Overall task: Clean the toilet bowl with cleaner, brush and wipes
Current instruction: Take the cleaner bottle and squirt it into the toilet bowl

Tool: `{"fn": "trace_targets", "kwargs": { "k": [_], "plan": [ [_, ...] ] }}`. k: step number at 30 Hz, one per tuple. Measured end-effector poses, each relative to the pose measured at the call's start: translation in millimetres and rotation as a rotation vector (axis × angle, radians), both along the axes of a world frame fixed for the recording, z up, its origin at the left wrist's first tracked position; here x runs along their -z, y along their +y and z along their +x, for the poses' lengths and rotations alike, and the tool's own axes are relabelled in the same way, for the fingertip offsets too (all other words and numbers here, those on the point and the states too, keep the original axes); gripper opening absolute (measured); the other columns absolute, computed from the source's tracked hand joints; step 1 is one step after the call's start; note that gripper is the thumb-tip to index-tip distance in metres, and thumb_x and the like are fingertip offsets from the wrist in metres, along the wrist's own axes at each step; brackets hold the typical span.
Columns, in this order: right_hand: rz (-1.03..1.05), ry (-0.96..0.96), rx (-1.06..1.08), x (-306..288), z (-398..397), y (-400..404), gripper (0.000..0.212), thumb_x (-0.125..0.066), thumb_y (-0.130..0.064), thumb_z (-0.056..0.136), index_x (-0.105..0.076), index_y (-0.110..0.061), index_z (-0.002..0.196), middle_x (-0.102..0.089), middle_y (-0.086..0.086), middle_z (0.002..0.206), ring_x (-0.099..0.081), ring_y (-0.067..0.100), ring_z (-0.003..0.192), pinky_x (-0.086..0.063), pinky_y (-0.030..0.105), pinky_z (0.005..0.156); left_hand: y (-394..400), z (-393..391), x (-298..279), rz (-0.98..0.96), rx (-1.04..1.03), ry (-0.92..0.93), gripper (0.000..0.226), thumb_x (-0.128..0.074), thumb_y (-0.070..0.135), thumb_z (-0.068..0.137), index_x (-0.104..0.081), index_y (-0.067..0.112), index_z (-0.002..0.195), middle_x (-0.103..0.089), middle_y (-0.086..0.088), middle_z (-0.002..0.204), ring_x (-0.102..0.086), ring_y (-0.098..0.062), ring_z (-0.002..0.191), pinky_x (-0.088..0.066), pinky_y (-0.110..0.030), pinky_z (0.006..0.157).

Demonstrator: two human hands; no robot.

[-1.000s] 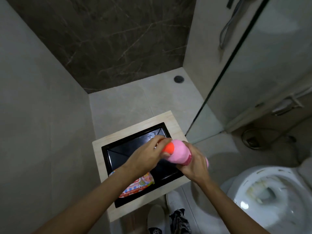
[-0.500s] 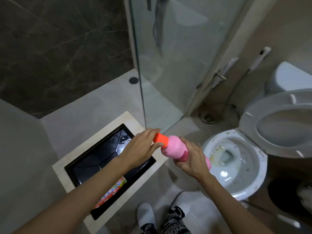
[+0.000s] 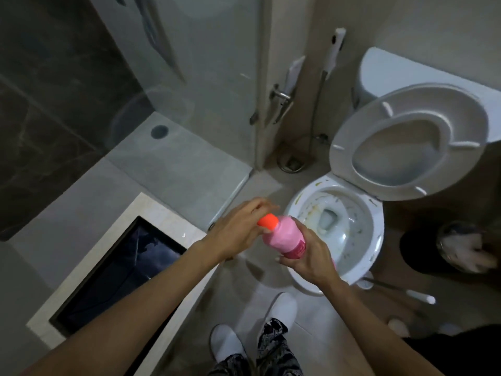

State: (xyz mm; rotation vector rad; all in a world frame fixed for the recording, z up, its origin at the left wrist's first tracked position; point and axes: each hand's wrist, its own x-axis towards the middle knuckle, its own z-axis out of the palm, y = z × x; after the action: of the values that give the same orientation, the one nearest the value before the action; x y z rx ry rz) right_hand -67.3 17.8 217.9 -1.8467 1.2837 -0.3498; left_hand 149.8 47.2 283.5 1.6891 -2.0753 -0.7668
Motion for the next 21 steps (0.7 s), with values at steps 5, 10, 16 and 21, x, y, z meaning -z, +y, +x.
{"fn": "trace_targets", "kwargs": {
  "k": [5, 10, 16, 21],
  "plan": [
    [-0.025, 0.023, 0.054, 8.6, -39.3, -24.8, 0.097, -0.088, -0.035, 0.056, -0.042, -0.031, 0.141, -0.060, -0.005, 0.127, -0.059, 0.017, 0.110, -0.047, 0.028, 0.089, -42.2, -37.9, 5.8, 0.074, -0.024, -0.082, 0.042, -0.055, 0.037, 0.093, -0.053, 0.011, 0.126, -0.052, -0.007, 0.122, -0.055, -0.028, 0.106, -0.044, -0.037, 0.086],
    [-0.023, 0.053, 0.114, 20.6, -76.1, -44.2, 0.094, -0.084, -0.040, 0.058, -0.040, -0.034, 0.141, -0.062, -0.007, 0.123, -0.061, 0.016, 0.105, -0.053, 0.035, 0.086, -71.2, -71.3, 18.4, -0.003, 0.115, -0.084, 0.064, -0.061, 0.039, 0.087, -0.040, 0.016, 0.142, -0.042, -0.007, 0.141, -0.044, -0.025, 0.126, -0.038, -0.037, 0.104],
    [-0.010, 0.074, 0.127, 47.6, -106.1, -57.2, 0.094, -0.080, -0.043, 0.060, -0.037, -0.033, 0.143, -0.062, -0.009, 0.125, -0.061, 0.016, 0.105, -0.052, 0.037, 0.088, -99.4, -100.2, 51.9, 0.006, 0.224, -0.066, 0.048, -0.065, -0.001, 0.082, -0.055, 0.015, 0.126, -0.052, -0.005, 0.122, -0.055, -0.024, 0.106, -0.046, -0.029, 0.088],
    [-0.026, 0.147, 0.162, 77.5, -126.9, -59.7, 0.082, -0.075, -0.039, 0.068, -0.040, -0.032, 0.142, -0.064, -0.009, 0.120, -0.063, 0.016, 0.103, -0.053, 0.035, 0.086, -124.9, -109.1, 83.5, 0.204, 0.085, -0.026, 0.037, -0.059, 0.021, 0.092, -0.050, 0.013, 0.128, -0.049, -0.004, 0.122, -0.054, -0.023, 0.105, -0.039, -0.025, 0.086]
  ]
}}
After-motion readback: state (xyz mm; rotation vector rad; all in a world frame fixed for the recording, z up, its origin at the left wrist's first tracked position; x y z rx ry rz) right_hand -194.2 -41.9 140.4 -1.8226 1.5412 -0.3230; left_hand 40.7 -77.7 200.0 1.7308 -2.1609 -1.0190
